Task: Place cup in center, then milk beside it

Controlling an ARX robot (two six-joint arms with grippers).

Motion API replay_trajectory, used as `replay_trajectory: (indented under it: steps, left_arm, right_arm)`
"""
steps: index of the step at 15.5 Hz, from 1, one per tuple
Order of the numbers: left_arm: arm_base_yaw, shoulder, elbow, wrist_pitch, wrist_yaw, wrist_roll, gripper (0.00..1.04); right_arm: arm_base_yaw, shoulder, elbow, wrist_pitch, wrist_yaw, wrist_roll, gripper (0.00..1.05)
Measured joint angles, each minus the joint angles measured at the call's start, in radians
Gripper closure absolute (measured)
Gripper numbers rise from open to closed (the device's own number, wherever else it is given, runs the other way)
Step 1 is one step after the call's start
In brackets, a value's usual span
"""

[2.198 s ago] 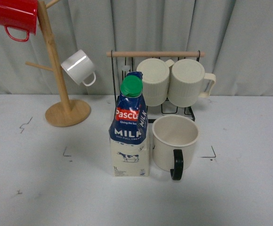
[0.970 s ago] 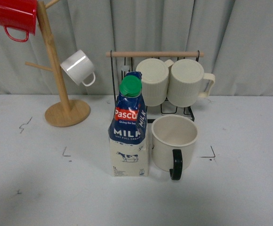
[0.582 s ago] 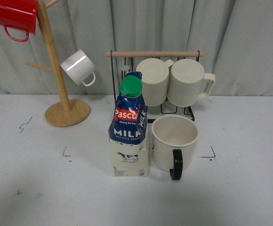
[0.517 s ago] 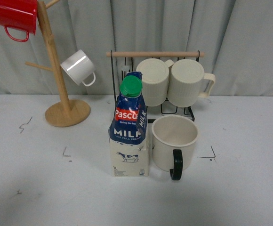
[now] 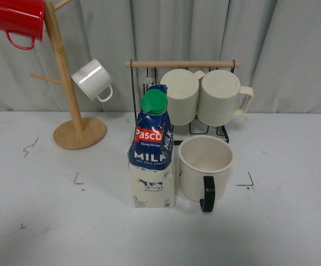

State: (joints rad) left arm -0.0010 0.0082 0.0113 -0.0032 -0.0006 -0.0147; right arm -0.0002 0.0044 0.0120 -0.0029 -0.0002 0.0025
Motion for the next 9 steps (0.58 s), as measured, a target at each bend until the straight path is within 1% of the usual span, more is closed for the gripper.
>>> replay_trajectory:
  steps: [7,9]
  left_arm:
    - [0.000,0.000,0.000,0.000,0.000,0.000,0.06]
    - [0.000,0.000,0.000,0.000,0.000,0.001,0.07]
  right_arm:
    - [0.000,0.000,0.000,0.000,0.000,0.000,0.06]
    - [0.000,0.000,0.000,0.000,0.000,0.000,0.06]
